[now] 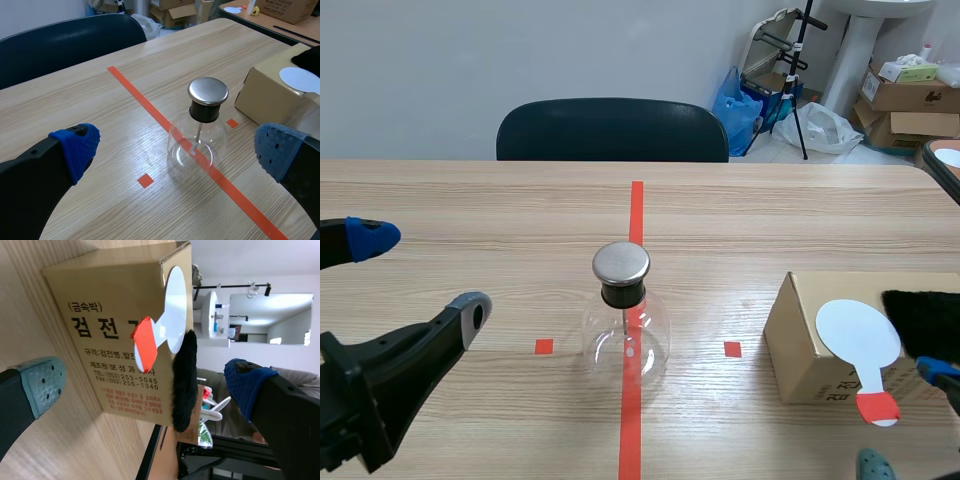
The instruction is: Do the electroscope experiment
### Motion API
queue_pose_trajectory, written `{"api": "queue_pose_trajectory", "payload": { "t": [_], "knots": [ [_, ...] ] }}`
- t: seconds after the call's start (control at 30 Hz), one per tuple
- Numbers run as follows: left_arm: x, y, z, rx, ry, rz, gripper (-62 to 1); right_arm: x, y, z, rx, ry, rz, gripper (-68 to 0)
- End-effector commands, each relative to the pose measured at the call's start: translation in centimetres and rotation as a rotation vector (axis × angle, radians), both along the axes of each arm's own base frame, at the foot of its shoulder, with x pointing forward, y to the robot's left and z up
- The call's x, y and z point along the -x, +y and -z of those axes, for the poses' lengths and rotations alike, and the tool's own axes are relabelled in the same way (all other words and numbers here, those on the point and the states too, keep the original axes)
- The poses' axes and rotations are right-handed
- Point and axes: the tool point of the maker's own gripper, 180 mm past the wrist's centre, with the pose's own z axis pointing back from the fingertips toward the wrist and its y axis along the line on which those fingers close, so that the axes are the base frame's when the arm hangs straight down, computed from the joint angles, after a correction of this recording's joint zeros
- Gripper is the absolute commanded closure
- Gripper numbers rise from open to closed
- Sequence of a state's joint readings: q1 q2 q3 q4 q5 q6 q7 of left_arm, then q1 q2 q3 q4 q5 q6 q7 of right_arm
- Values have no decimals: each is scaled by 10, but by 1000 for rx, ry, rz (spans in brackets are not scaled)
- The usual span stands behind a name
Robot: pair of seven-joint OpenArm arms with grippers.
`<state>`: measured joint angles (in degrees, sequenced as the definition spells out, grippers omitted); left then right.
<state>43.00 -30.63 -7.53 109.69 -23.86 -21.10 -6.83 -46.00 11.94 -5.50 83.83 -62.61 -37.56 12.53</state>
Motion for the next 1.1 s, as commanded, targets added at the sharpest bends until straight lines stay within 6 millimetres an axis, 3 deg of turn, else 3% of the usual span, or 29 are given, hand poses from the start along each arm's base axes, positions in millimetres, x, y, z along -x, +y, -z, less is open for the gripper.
{"api": "queue_pose_trajectory", "payload": {
  "t": [0.0,1.07],
  "knots": [
    [0,-5,-7,22,-17,10,-623,-7,-2,-7,14,-33,-9,-679],
    [0,-5,-7,23,-17,10,-623,-19,13,-14,32,-78,-100,-679]
  ]
}}
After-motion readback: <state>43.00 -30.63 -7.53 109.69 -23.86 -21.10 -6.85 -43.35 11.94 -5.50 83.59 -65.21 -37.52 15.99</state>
